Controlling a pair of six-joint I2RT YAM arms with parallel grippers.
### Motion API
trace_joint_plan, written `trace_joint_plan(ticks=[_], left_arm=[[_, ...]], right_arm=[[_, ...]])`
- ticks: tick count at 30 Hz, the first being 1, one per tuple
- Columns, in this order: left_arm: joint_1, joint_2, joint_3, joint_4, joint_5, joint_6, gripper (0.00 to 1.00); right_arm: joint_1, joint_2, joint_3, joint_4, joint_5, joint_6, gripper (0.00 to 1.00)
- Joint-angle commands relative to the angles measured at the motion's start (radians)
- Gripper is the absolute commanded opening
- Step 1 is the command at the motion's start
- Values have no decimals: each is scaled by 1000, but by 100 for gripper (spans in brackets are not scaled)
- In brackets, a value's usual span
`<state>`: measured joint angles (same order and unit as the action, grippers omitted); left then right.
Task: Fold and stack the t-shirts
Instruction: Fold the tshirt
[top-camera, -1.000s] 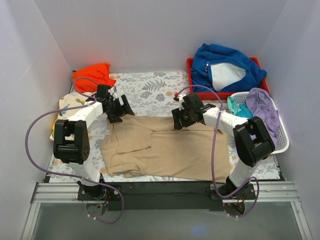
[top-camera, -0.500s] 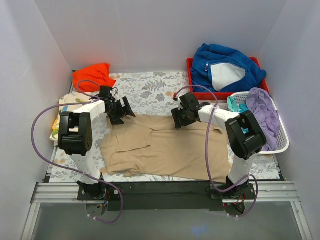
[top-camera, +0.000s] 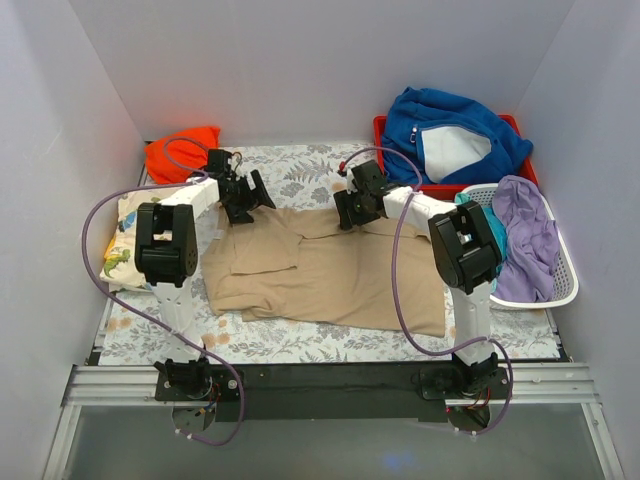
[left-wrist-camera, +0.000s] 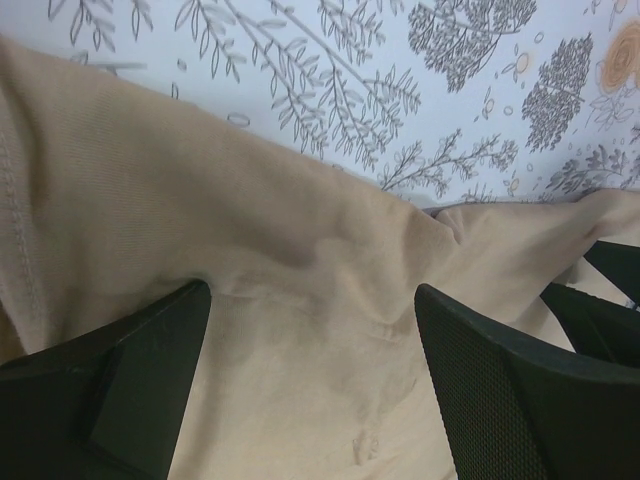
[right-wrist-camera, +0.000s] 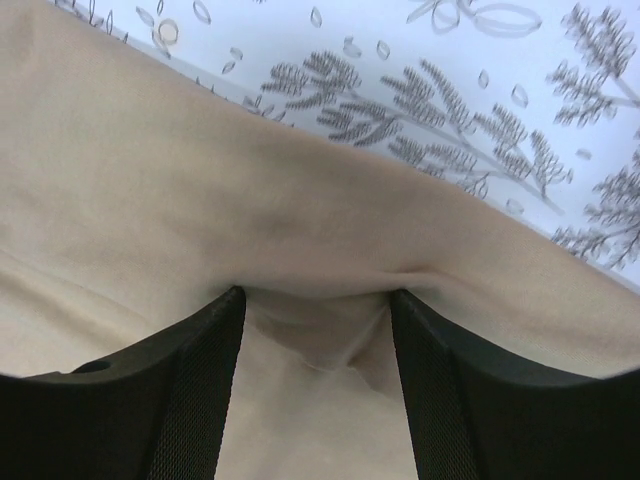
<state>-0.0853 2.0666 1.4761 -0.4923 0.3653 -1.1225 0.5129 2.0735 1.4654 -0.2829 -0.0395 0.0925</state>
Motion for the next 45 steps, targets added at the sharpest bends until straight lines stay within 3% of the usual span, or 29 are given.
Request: trace_joint_plan(ticks=[1, 4, 7, 12, 17, 23, 26, 30, 35, 41, 45], left_arm=[[4, 78, 52, -26, -80, 39, 83], [4, 44, 49, 1, -68, 29, 83], [2, -84, -23, 76, -46, 15, 83], [-1, -365, -146, 155, -54, -5, 85], [-7, -614, -311, 155, -136, -32, 86], [-19, -969, -574, 52, -250, -118, 86], [-21, -1132, -654, -6, -391, -184, 88], [-22, -1185, -651, -149, -367, -209, 88], [-22, -1114, -648, -321, -282, -203, 93], [-36, -1082, -747, -284, -188, -292, 96], [-137, -1083, -786, -279, -221, -388, 96]], right_arm=[[-22, 77, 48, -44, -31, -40, 66], [-24, 27, 38, -29, -57, -69, 67], [-24, -79, -14, 28, -89, -82, 68], [-10, -289, -126, 109, -164, -115, 71], [58, -391, -214, 102, -227, -157, 71], [290, -461, -361, 122, -146, -154, 71], [393, -425, -378, 137, -57, -108, 70], [443, -403, -402, 157, 16, -28, 70], [444, -452, -441, 174, 87, 13, 70], [444, -552, -481, 171, 153, 24, 70], [446, -615, -501, 160, 184, 24, 72]])
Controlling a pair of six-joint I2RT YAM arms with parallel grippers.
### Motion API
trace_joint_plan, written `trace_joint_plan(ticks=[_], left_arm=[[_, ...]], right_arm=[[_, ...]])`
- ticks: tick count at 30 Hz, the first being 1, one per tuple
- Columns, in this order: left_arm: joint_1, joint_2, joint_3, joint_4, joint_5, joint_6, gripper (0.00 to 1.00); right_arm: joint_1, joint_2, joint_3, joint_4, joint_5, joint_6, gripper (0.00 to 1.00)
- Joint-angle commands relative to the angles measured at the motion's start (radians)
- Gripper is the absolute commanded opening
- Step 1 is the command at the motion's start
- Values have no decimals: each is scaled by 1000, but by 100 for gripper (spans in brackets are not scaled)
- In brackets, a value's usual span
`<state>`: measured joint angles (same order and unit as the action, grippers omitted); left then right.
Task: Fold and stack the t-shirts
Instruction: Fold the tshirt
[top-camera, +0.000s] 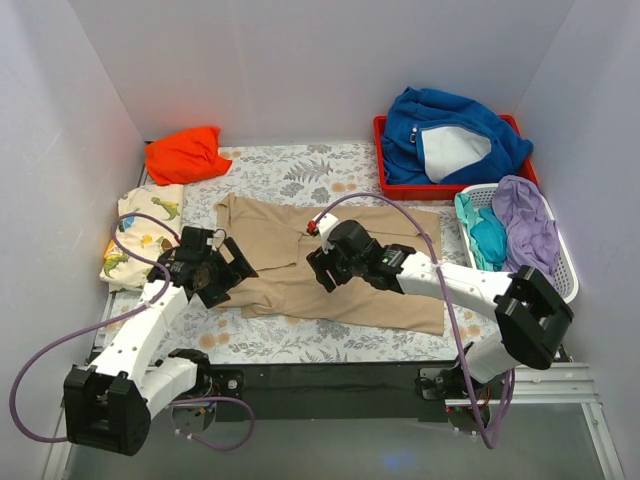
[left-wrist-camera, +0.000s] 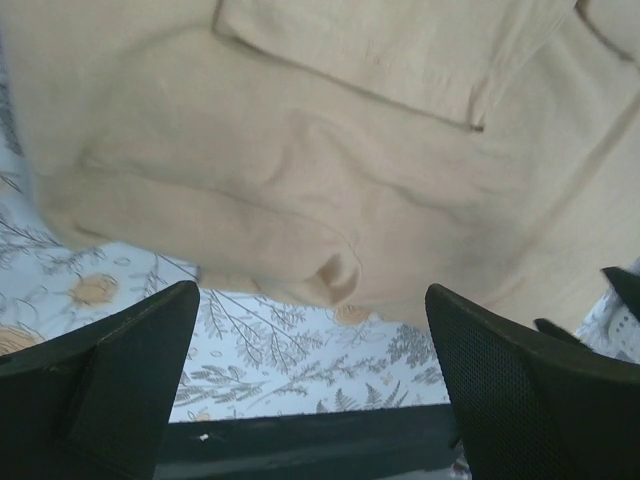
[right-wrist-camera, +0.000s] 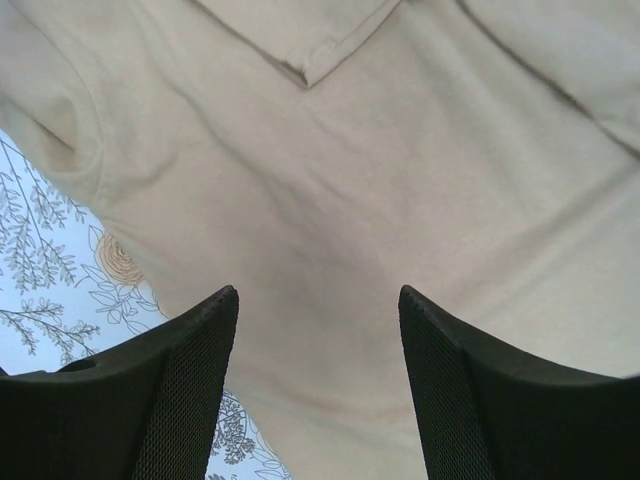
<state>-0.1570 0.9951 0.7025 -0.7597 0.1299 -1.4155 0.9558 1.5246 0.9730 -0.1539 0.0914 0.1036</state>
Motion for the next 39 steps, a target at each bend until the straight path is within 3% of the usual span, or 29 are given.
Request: trace_joint_plan(ticks=[1, 5, 13, 17, 19, 24, 27, 29, 34, 36, 38, 39], left_arm=[[-94, -9, -18, -26, -1, -121, 96], [-235, 16, -70, -24, -81, -227, 96], [-390, 108, -95, 48, -240, -365, 95], [-441, 158, -95, 72, -279, -396, 84], [-461, 171, -101, 80, -300, -408, 74], [-495, 123, -136, 69, -363, -451, 56], [-498, 79, -176, 79, -378, -470, 32], [-500, 65, -198, 85, -386, -474, 23], [-500, 71, -228, 109, -418, -485, 14], [-500, 83, -235, 120, -429, -487, 16], [-500, 88, -233, 115, -441, -487, 34], [-500, 73, -232, 114, -452, -488, 48]], right_arm=[[1, -76, -16, 30, 57, 10, 72], [1, -125, -37, 30, 48, 1, 72], [-2, -167, -91, 31, 57, -30, 73], [-6, -175, -109, 31, 56, -33, 74], [-8, -178, -114, 31, 65, -31, 74], [-14, -181, -120, 30, 71, -28, 74], [-15, -169, -119, 31, 70, -24, 74], [-15, -165, -122, 31, 67, -22, 75], [-17, -153, -120, 30, 59, -19, 75], [-19, -152, -120, 30, 56, -19, 75], [-19, -150, -119, 28, 50, -19, 75], [-19, -149, -117, 28, 42, -19, 75]])
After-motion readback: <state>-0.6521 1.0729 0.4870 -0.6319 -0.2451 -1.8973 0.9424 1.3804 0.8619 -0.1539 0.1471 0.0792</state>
